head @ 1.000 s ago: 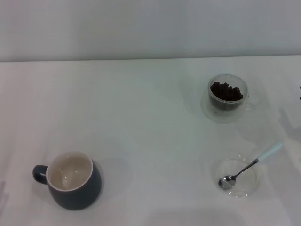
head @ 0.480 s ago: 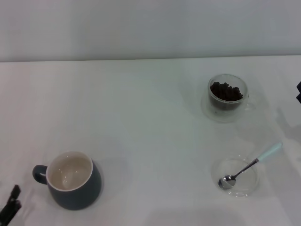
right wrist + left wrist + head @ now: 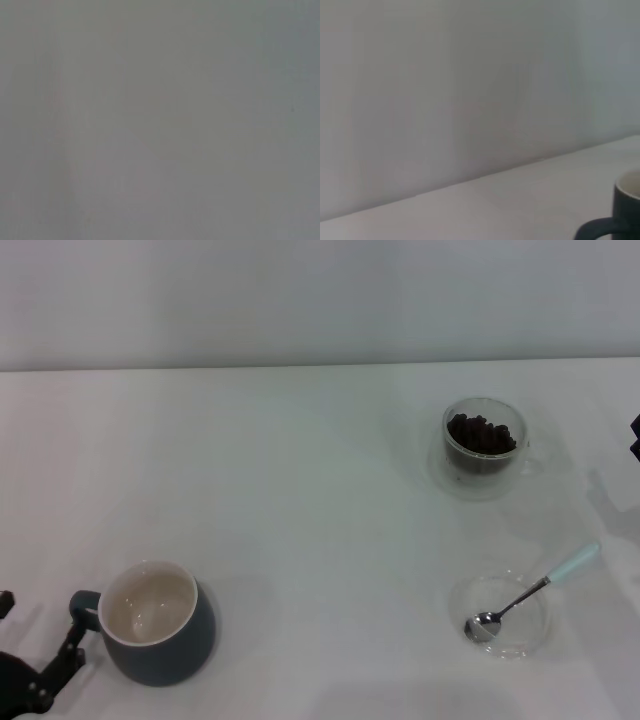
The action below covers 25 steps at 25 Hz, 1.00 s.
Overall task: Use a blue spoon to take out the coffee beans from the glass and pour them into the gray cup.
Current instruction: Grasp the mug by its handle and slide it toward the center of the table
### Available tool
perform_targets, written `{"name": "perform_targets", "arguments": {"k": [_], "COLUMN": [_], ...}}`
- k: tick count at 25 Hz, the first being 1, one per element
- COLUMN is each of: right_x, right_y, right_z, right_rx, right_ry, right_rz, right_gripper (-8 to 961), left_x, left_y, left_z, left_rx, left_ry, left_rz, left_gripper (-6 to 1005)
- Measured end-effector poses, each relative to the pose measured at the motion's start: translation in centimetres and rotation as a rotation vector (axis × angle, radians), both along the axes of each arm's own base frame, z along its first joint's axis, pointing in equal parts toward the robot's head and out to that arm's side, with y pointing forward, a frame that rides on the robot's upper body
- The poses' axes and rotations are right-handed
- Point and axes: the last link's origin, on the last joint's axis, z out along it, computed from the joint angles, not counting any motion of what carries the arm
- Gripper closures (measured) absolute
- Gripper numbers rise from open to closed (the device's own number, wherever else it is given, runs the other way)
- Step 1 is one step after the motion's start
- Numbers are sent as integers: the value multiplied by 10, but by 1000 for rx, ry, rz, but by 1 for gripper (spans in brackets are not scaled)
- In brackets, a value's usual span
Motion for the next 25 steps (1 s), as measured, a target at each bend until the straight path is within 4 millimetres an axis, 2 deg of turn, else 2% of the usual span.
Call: {"name": "perform_targets", "arguments": {"k": [7, 15, 22, 24, 25], "right_x": [-1, -1, 0, 0, -1], "right_y": [2, 2, 2, 2, 2], "right_z": [1, 2, 2, 2, 2], "right_rx": [3, 5, 6, 6, 6], "right_ry": [-3, -5, -4, -4, -4], "right_rz": [5, 8, 3, 4, 5], "right_gripper": [126, 128, 130, 130, 131], "left_x": [2, 9, 10, 10, 10], "left_y": [9, 29, 29, 29, 29], "left_z": [-1, -6, -12, -13, -13], "left_rx": [-7, -30, -54, -53, -53], "left_ry": [7, 18, 60, 71, 73], "left_rz": [-8, -24, -39, -42, -43], "left_gripper": [139, 140, 143, 299, 339]}}
